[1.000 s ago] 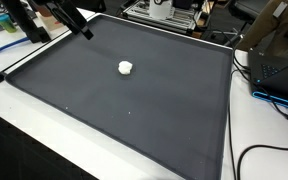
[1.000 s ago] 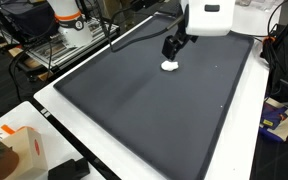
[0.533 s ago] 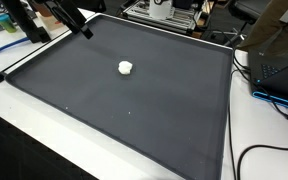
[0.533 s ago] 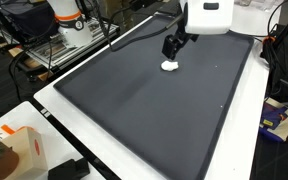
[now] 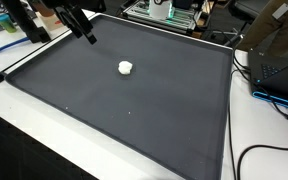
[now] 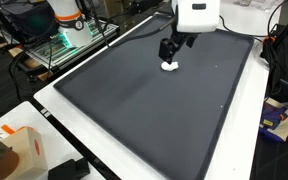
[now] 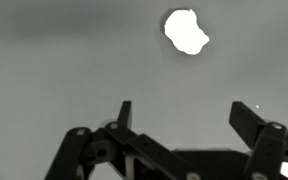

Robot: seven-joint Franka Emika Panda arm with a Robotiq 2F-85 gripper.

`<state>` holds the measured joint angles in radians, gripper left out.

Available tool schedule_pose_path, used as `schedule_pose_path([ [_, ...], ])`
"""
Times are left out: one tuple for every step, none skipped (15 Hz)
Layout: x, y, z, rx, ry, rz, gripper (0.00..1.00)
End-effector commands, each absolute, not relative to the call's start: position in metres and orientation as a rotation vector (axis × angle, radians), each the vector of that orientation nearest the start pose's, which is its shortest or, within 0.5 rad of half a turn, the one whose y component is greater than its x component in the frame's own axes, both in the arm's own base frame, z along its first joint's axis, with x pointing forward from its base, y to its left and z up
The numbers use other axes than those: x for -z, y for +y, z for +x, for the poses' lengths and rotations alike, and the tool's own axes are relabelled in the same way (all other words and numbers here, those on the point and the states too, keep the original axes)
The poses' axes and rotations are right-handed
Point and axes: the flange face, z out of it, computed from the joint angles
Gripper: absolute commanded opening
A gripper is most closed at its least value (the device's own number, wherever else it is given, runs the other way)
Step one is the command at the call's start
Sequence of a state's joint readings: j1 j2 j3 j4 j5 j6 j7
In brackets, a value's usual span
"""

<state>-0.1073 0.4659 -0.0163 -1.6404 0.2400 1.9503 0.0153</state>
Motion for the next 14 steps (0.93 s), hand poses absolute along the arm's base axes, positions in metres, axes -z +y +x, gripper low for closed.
schedule_pose_path([
  [-0.340, -0.069, 0.613, -0.069, 0.387, -2.896, 1.00],
  [-0.342, -0.071, 0.607, 0.012, 0.402, -2.864, 1.00],
  [-0.341, -0.072, 0.598, 0.067, 0.410, -2.838, 1.00],
  [-0.340, -0.073, 0.588, 0.126, 0.416, -2.811, 1.00],
  [-0.340, -0.074, 0.578, 0.185, 0.424, -2.786, 1.00],
  [-0.338, -0.074, 0.566, 0.225, 0.405, -2.765, 1.00],
  [-0.336, -0.073, 0.552, 0.265, 0.379, -2.753, 1.00],
  [-0.334, -0.072, 0.538, 0.297, 0.339, -2.750, 1.00],
  [-0.332, -0.069, 0.524, 0.330, 0.287, -2.756, 1.00],
  [-0.331, -0.066, 0.508, 0.368, 0.237, -2.760, 1.00],
  [-0.328, -0.063, 0.492, 0.394, 0.186, -2.768, 1.00],
  [-0.325, -0.061, 0.477, 0.427, 0.114, -2.805, 1.00],
  [-0.325, -0.067, 0.517, 0.365, 0.196, -2.778, 1.00],
  [-0.323, -0.065, 0.503, 0.384, 0.158, -2.795, 1.00],
])
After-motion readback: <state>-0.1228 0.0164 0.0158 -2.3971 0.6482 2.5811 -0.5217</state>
